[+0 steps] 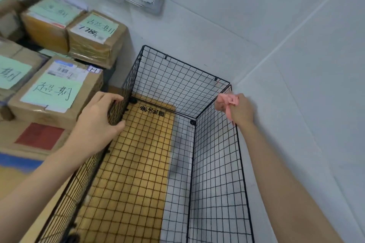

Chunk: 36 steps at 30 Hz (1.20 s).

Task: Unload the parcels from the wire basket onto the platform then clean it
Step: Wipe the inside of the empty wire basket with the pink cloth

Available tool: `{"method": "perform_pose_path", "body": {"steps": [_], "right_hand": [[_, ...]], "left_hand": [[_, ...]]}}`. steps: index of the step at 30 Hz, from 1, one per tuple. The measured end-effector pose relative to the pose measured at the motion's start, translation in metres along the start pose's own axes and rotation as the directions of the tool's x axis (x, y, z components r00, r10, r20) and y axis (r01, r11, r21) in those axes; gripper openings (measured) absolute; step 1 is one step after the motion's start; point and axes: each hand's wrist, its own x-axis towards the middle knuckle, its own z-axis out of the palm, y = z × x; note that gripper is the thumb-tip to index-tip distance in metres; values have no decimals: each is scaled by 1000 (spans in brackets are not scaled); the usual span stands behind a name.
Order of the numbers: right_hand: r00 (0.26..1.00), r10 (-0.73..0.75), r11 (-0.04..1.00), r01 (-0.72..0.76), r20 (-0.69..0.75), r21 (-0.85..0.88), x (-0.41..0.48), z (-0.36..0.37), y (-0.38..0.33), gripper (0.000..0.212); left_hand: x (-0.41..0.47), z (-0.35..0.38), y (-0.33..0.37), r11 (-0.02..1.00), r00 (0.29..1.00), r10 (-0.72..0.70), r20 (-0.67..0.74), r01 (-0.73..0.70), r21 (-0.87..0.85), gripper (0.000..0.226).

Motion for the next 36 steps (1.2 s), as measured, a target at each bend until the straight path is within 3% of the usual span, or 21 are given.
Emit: {"method": "perform_pose_path", "body": {"steps": [18, 26, 28, 32, 36], "right_hand": [[993, 117, 983, -120, 28, 139, -253, -59, 11, 13], [973, 226, 963, -231, 58, 137, -345, -74, 21, 27], [966, 253, 956, -258, 48, 141, -361, -72, 30, 26], [959, 282, 937, -277, 8, 212, -365, -69, 30, 4], [968, 251, 952, -244, -15, 182, -352, -67, 25, 13]], "left_hand": [[-3, -4, -3, 988, 999, -37, 10, 38, -152, 56], [-4, -7, -6, 984, 998, -21, 58, 31, -175, 55], [-4, -8, -7, 985, 998, -7, 61, 17, -169, 55], [-4, -7, -8, 984, 997, 19, 76, -6, -176, 56], [-4, -7, -9, 993, 997, 38, 74, -29, -111, 56]]}}
